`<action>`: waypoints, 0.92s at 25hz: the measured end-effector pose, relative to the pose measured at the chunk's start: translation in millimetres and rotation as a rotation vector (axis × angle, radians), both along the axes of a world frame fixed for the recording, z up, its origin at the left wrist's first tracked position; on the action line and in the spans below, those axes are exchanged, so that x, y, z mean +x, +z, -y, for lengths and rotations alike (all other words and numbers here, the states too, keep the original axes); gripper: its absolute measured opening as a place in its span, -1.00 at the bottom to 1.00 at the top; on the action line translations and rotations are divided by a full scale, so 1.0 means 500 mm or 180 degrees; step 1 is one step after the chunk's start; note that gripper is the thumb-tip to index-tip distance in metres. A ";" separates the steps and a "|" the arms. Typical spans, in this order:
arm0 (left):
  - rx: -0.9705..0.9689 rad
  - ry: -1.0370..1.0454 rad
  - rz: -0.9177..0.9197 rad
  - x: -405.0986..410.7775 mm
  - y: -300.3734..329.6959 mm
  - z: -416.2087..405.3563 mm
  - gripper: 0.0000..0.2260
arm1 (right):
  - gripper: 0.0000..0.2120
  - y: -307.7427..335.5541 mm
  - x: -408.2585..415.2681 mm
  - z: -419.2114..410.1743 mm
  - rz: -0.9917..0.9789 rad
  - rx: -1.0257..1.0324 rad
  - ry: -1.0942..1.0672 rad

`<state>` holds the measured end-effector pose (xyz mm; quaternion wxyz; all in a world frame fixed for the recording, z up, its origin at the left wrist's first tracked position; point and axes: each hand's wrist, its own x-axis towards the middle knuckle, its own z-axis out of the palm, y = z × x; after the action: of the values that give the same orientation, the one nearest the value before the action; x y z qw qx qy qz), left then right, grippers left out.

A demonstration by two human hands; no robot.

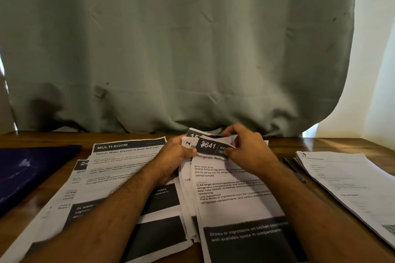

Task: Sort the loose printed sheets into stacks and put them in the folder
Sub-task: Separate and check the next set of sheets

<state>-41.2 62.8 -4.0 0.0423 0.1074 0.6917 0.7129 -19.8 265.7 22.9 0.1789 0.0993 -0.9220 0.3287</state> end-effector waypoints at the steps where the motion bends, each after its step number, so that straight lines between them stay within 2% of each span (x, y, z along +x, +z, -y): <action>1: -0.0094 -0.0015 -0.0006 0.000 0.000 0.002 -0.76 | -0.50 -0.001 0.005 -0.002 -0.0013 -0.0035 0.0051; 3: -0.0228 -0.0118 -0.0022 0.006 0.000 0.003 -0.76 | -0.45 0.001 0.015 -0.002 0.0039 0.0044 0.0155; 5: -0.0157 -0.0391 -0.0103 0.010 0.001 0.006 -0.79 | -0.67 0.001 0.021 -0.003 0.0050 0.0233 0.0102; 6: -0.0015 -0.0519 -0.0152 0.012 0.002 0.008 -0.73 | -0.79 -0.002 0.025 -0.005 0.0039 0.0293 0.0034; 8: 0.0054 -0.0304 -0.0319 0.010 0.011 0.016 -0.55 | -0.85 -0.015 0.034 -0.013 0.0016 0.0310 -0.0036; 10: -0.0813 0.0439 -0.0747 -0.002 0.013 0.022 -0.63 | -0.82 -0.024 0.045 -0.018 0.0062 0.0347 -0.0021; 11: -0.1560 0.0741 -0.0930 -0.007 0.008 0.025 -0.72 | -0.80 -0.026 0.050 -0.019 0.0112 0.0403 -0.0010; 12: -0.2496 0.0865 -0.1001 -0.011 -0.002 0.027 -0.71 | -0.79 -0.027 0.052 -0.018 0.0154 0.0470 -0.0004; 13: -0.3397 0.0821 -0.0989 -0.018 -0.014 0.029 -0.59 | -0.78 -0.026 0.054 -0.018 0.0180 0.0536 -0.0002; 14: -0.4048 0.0716 -0.0897 -0.027 -0.024 0.030 -0.46 | -0.77 -0.024 0.054 -0.017 0.0188 0.0573 -0.0005; 15: -0.4366 0.0631 -0.0777 -0.035 -0.030 0.031 -0.36 | -0.76 -0.024 0.054 -0.017 0.0183 0.0582 -0.0008; 17: -0.4414 0.0561 -0.0530 -0.051 -0.035 0.037 -0.26 | -0.76 -0.025 0.053 -0.016 0.0156 0.0557 -0.0009; 23: -0.4662 0.0582 -0.0278 -0.068 -0.037 0.051 -0.18 | -0.78 -0.020 0.054 -0.008 0.0023 0.0509 -0.0044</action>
<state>-75.0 37.3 -22.7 0.0160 0.0219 0.9976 0.0644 7.2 269.8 12.8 0.1693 0.1056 -0.9466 0.2531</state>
